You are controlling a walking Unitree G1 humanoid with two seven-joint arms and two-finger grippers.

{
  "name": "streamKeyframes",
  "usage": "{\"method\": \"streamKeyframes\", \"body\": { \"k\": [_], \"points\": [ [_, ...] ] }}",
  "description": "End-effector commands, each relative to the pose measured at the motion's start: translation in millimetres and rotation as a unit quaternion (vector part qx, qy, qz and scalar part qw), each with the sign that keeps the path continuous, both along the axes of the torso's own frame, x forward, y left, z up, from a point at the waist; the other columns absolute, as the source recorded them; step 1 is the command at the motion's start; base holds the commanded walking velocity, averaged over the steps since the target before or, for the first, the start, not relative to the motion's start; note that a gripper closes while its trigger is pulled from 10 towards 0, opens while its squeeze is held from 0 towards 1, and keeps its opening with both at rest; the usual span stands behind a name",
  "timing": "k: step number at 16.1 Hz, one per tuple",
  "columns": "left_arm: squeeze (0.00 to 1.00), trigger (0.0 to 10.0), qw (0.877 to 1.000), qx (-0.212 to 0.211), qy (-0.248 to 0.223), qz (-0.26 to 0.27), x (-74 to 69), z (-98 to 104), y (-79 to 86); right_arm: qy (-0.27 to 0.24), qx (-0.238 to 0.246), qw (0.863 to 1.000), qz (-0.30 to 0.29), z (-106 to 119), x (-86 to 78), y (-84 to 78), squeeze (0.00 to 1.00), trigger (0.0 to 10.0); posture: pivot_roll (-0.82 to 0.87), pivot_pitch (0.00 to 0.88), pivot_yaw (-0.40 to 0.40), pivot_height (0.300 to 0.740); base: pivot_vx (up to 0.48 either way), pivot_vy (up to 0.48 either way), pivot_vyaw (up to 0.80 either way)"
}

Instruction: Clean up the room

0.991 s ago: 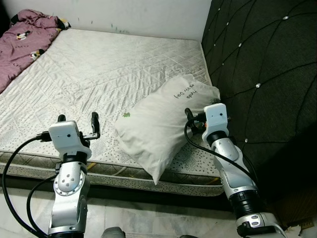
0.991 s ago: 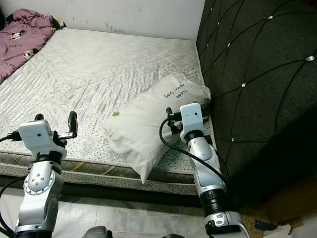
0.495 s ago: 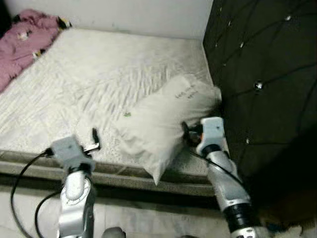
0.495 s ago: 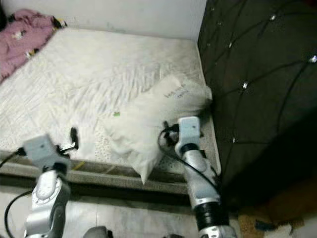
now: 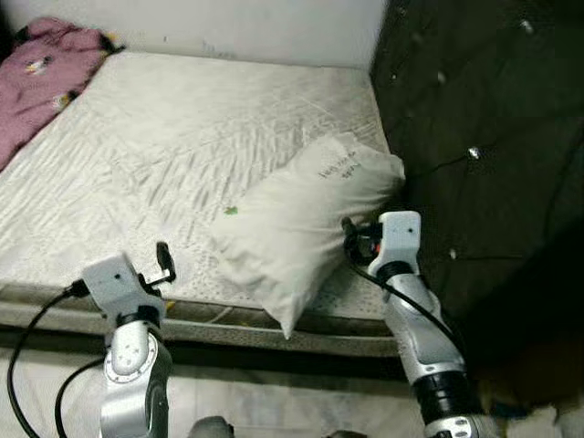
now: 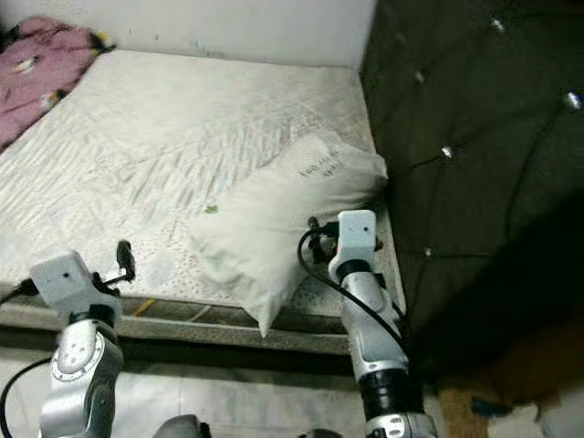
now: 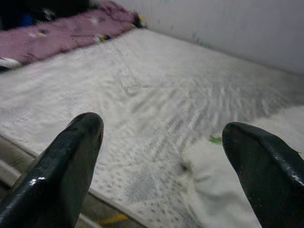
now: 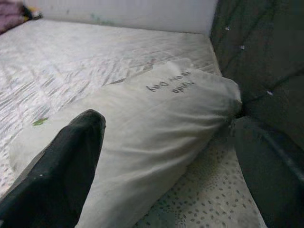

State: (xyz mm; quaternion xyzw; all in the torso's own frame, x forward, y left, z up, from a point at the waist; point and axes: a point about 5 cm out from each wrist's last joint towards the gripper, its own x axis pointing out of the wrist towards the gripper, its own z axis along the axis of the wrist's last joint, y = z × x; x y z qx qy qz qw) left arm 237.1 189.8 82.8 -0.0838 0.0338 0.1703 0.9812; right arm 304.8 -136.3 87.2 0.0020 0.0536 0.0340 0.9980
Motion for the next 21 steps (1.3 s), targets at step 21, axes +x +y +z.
{"method": "streamKeyframes", "body": {
  "k": [21],
  "points": [
    [0.00, 10.0, 0.986, 0.091, -0.031, -0.136, -0.8, 12.5, -15.2, -0.016, -0.012, 1.000, -0.014, -7.0, -19.4, -9.8, 0.00, 10.0, 0.06, 0.000, 0.000, 0.740, 0.000, 0.000, -0.26]
  ]
}}
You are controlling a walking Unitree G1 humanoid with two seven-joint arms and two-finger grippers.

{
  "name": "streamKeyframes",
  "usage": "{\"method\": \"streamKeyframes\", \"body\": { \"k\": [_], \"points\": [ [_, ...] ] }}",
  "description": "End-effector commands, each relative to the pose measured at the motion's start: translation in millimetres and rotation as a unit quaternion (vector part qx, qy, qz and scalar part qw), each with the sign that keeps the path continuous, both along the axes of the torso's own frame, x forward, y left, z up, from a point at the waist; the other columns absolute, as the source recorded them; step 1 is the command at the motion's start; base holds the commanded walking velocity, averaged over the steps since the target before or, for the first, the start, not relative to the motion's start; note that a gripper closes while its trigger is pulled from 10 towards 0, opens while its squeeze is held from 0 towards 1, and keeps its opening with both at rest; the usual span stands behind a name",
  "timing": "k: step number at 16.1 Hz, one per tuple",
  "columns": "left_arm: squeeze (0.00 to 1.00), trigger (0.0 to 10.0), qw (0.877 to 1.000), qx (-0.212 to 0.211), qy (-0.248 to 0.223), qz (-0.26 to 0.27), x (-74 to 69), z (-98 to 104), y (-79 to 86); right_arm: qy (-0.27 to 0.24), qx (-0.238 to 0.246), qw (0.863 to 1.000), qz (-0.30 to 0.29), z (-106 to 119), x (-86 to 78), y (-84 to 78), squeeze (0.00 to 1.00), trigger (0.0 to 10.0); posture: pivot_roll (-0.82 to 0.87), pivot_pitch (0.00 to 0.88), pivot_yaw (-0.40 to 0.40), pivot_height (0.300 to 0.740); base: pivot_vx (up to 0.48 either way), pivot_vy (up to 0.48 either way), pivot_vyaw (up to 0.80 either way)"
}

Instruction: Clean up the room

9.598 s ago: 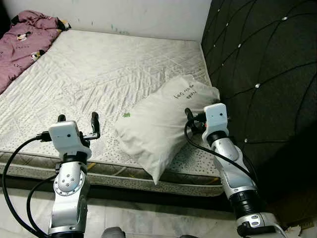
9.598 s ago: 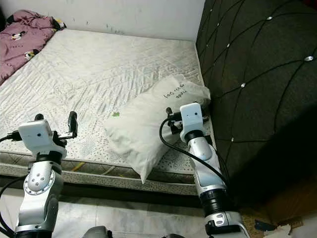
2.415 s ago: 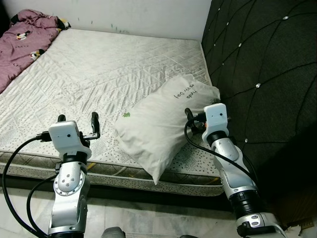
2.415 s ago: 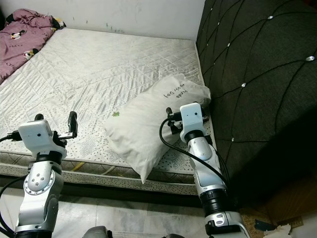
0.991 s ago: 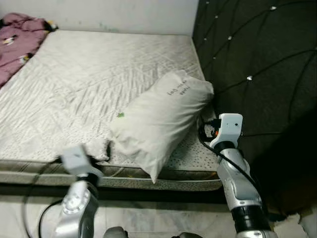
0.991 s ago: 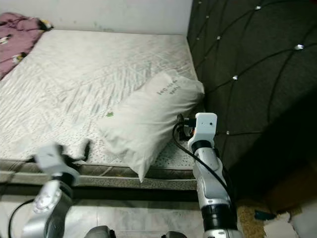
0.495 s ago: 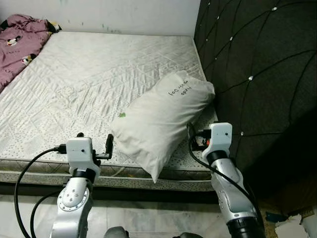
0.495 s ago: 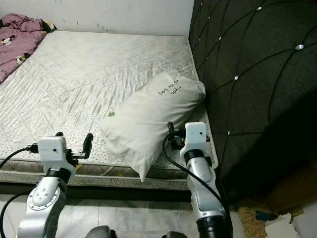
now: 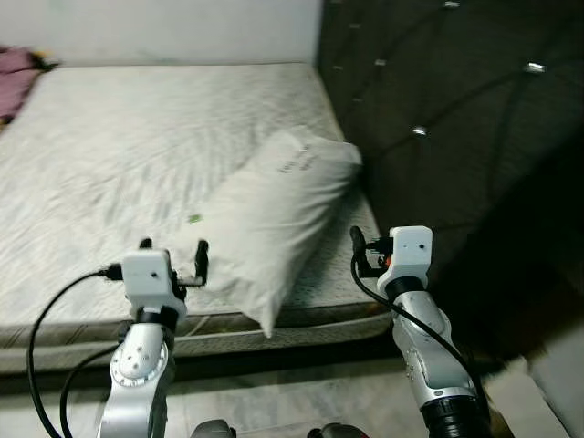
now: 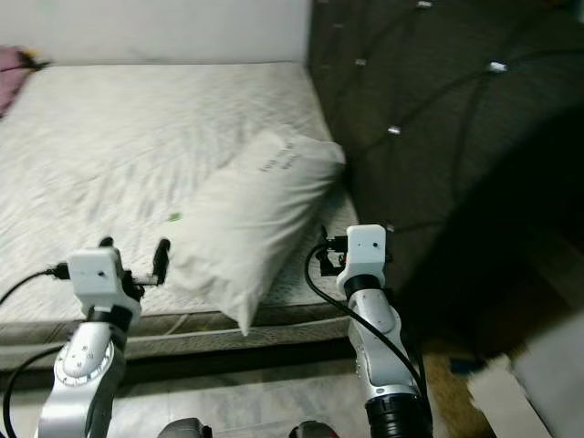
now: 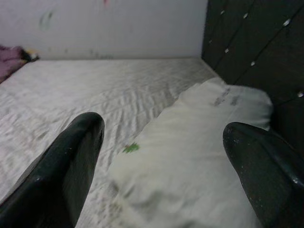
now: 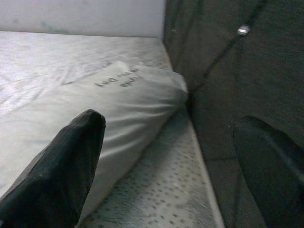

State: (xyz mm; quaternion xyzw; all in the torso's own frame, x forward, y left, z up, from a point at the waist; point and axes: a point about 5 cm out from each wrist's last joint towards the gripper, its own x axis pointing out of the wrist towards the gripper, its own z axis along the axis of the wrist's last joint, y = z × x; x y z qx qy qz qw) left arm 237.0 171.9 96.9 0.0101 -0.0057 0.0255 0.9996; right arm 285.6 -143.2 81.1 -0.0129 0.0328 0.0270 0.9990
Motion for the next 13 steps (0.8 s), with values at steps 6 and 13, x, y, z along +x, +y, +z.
{"method": "streamKeyframes", "body": {
  "k": [6, 13],
  "points": [
    [0.00, 10.0, 1.000, -0.019, -0.004, 0.015, 2.3, 0.3, 2.1, 0.000, -0.003, 1.000, -0.006, -1.1, 0.9, -2.6, 0.00, 10.0, 0.06, 0.000, -0.003, 0.740, 0.000, 0.000, -0.53],
    [0.00, 10.0, 0.999, -0.032, -0.018, -0.004, 5.4, 5.4, 0.8, -0.001, -0.003, 1.000, -0.006, -0.8, 2.8, -0.9, 0.00, 10.0, 0.06, 0.000, 0.002, 0.740, 0.111, 0.000, 0.00]
  ]
}}
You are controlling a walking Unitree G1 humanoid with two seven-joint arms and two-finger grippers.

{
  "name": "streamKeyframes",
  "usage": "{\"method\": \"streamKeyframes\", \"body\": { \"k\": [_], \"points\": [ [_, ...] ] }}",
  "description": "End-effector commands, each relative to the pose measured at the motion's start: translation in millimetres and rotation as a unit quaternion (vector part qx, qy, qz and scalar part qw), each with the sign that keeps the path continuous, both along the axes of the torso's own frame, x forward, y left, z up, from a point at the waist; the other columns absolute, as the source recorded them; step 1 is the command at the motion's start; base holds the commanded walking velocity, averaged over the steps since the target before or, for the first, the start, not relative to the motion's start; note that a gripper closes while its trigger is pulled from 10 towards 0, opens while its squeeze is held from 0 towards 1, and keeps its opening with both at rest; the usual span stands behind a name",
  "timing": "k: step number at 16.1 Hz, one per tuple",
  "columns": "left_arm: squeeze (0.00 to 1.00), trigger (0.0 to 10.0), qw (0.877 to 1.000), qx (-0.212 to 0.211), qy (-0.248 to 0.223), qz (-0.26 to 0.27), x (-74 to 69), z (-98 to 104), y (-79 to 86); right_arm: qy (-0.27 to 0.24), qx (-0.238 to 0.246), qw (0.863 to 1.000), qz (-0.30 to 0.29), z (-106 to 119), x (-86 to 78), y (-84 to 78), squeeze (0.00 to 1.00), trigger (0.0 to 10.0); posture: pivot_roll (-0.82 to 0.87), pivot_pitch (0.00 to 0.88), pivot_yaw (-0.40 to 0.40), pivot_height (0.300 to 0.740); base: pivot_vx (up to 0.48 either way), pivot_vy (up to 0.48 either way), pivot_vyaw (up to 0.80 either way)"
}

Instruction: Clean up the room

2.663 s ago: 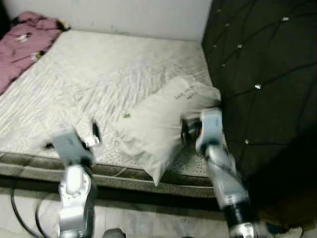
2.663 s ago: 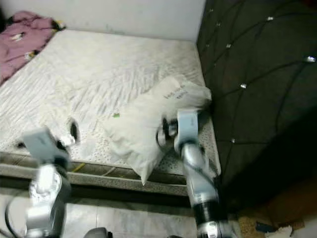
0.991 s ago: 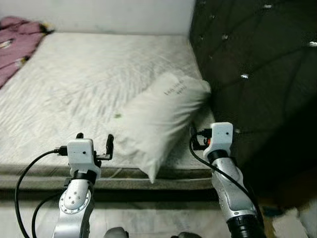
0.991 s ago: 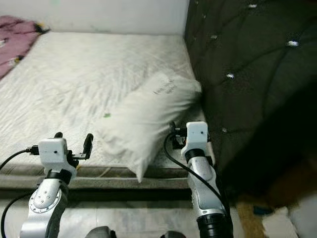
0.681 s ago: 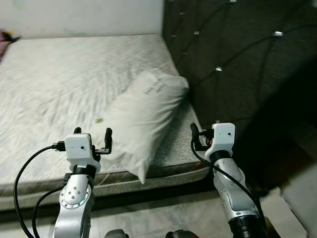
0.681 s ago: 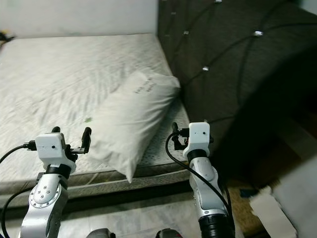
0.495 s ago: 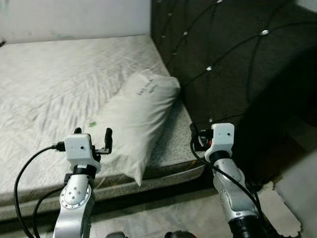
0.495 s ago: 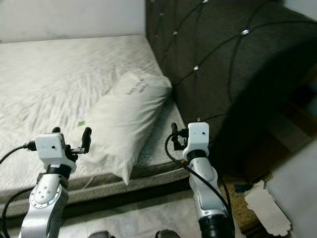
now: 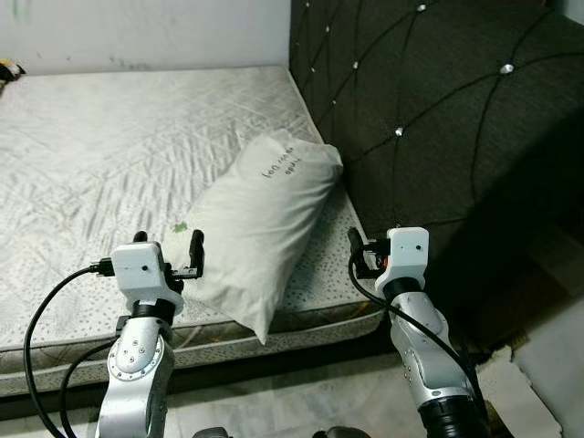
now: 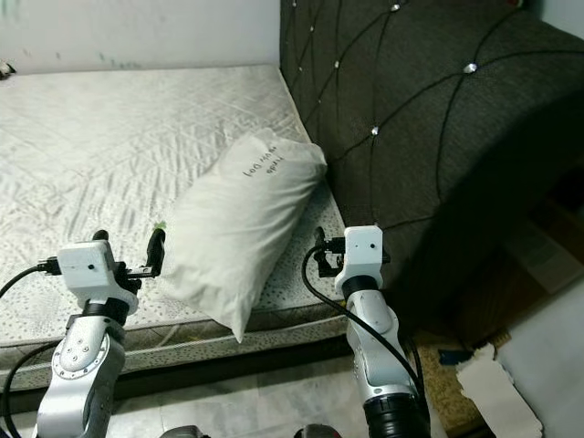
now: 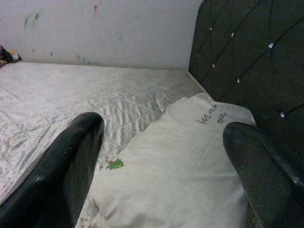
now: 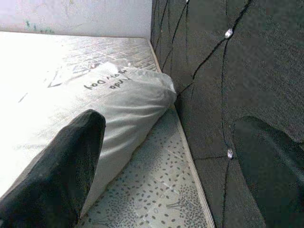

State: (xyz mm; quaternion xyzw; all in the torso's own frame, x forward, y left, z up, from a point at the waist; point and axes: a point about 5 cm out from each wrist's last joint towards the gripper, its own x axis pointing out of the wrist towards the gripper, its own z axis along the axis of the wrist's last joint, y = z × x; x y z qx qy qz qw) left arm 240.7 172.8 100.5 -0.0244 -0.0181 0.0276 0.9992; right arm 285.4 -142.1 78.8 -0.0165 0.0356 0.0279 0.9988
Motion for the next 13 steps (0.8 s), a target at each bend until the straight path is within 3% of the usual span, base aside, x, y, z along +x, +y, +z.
{"method": "streamKeyframes", "body": {
  "k": [1, 13],
  "points": [
    [0.00, 10.0, 1.000, 0.002, -0.005, -0.006, 1.6, 1.9, -0.5, -0.003, 0.000, 1.000, -0.007, 1.2, 3.1, -1.9, 0.00, 10.0, 0.06, 0.000, 0.002, 0.740, 0.274, 0.000, 0.00],
    [0.00, 10.0, 1.000, 0.006, -0.006, -0.013, 3.6, 1.8, -1.0, -0.003, -0.006, 1.000, -0.003, 0.4, 5.6, -1.8, 0.00, 10.0, 0.07, 0.000, 0.003, 0.740, 0.287, 0.000, 0.00]
  ]
}}
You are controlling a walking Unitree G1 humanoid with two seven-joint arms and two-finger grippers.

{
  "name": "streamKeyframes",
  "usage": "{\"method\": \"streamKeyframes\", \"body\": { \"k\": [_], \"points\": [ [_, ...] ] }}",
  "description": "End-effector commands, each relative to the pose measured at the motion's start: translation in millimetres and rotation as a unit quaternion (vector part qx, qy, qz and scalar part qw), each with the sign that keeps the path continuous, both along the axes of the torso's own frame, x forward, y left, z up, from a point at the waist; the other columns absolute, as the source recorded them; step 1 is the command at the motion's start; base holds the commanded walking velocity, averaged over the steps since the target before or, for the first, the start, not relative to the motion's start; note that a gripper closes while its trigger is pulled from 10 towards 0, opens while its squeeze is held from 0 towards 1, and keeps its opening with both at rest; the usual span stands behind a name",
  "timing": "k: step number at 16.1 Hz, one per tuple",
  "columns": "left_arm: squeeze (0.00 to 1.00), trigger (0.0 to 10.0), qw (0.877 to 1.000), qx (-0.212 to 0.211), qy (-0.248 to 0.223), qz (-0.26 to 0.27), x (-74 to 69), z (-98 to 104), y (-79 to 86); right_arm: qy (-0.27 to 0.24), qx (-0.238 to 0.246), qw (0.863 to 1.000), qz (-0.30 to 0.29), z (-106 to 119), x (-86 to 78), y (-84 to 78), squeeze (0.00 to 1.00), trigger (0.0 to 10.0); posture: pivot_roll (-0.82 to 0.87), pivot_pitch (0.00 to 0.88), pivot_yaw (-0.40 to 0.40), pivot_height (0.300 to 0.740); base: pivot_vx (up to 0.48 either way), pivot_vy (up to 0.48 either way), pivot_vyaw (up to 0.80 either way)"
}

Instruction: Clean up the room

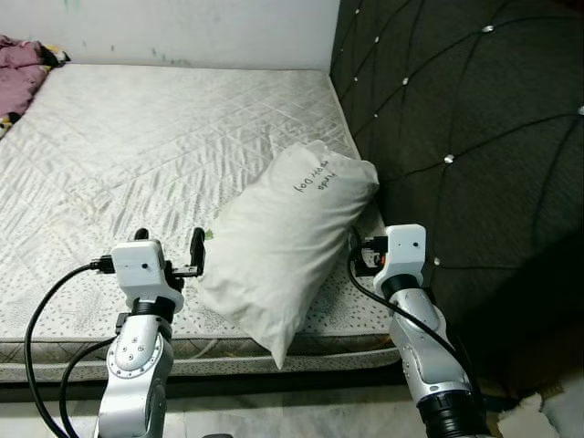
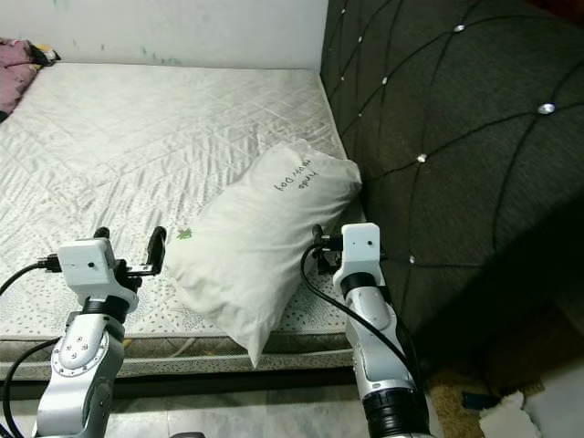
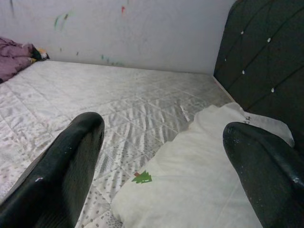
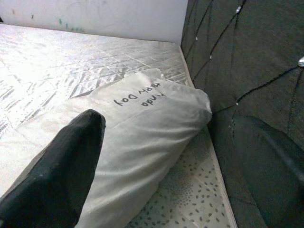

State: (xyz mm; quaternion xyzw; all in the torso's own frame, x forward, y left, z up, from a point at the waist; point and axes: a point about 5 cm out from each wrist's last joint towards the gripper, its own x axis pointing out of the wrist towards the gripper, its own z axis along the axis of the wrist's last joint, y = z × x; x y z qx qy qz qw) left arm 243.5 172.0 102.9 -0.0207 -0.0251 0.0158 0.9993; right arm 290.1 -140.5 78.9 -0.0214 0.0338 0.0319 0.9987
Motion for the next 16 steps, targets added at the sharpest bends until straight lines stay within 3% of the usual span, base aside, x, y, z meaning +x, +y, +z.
{"method": "streamKeyframes", "body": {
  "k": [1, 8, 16],
  "points": [
    [0.00, 10.0, 1.000, 0.002, 0.001, -0.003, 0.8, -0.8, -1.2, -0.001, -0.002, 1.000, -0.007, -0.4, 1.1, -3.5, 0.00, 10.0, 0.07, 0.000, 0.003, 0.740, 0.480, 0.000, 0.00],
    [0.00, 10.0, 1.000, -0.002, 0.007, -0.005, 0.9, -3.0, -3.7, 0.000, -0.006, 1.000, -0.009, -1.9, 1.1, -5.7, 0.00, 10.0, 0.06, 0.000, 0.004, 0.740, 0.427, 0.000, 0.00],
    [0.00, 10.0, 1.000, -0.017, 0.012, 0.002, 0.8, -5.1, -8.0, 0.003, -0.009, 1.000, -0.014, -3.0, 2.0, -9.5, 0.00, 10.0, 0.06, 0.000, 0.001, 0.740, 0.000, 0.000, 0.00]
  ]
}}
